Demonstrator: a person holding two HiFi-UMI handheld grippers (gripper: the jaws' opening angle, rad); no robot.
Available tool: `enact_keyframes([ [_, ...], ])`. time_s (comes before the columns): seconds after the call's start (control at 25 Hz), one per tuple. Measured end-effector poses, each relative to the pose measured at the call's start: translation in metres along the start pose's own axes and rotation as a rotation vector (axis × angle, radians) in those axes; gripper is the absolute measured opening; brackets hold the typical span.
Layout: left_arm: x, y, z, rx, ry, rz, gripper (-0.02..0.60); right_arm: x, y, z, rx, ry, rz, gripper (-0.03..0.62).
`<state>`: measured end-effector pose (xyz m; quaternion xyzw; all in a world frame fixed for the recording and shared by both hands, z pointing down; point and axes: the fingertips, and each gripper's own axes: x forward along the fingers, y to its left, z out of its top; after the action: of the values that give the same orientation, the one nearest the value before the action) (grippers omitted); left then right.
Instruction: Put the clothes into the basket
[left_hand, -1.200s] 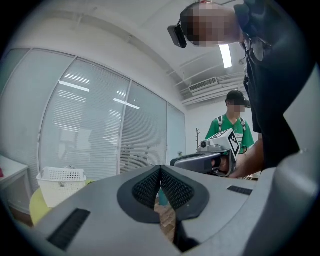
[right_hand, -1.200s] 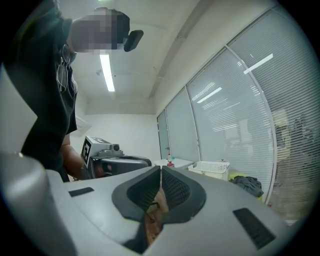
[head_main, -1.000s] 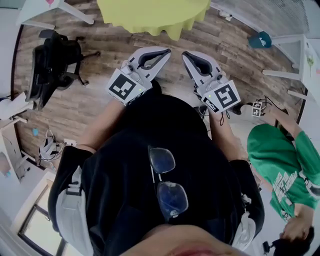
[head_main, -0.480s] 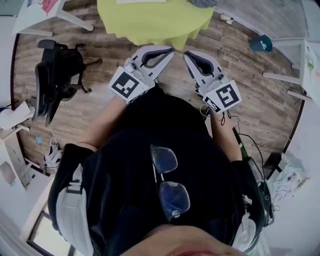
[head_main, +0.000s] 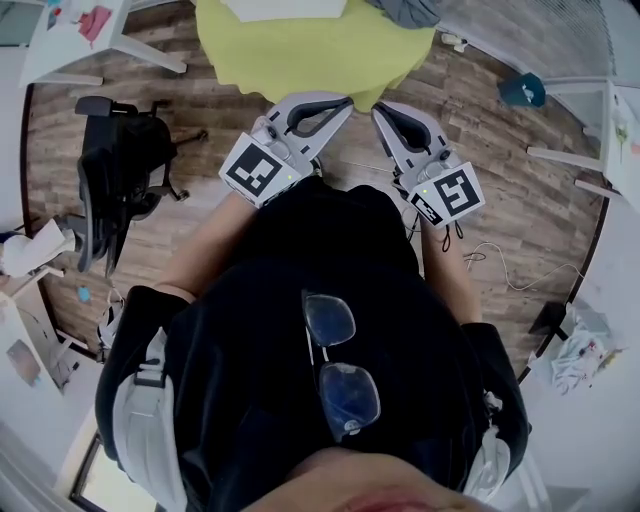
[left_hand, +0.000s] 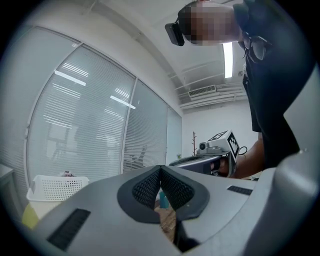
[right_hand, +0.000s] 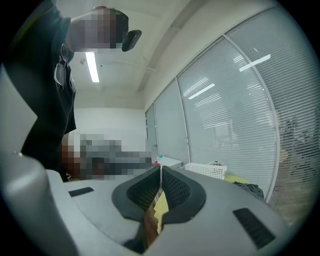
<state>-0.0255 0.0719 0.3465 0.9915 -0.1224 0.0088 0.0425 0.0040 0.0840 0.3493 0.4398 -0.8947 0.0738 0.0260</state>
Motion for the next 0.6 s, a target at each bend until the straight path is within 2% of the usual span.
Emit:
enact_keyframes([
  [0.24,-0.002,0.025,-0.001,-0.011,-0.012,0.006,0.011,0.022,-0.011,0.001,-0.002,0.004,-0.001,0.029],
  [0.6,0.020,0.060,-0.001,-0.002,-0.014,0.045,0.011,0.044,-0.047,0.003,-0.004,-0.006,0.028,0.029],
])
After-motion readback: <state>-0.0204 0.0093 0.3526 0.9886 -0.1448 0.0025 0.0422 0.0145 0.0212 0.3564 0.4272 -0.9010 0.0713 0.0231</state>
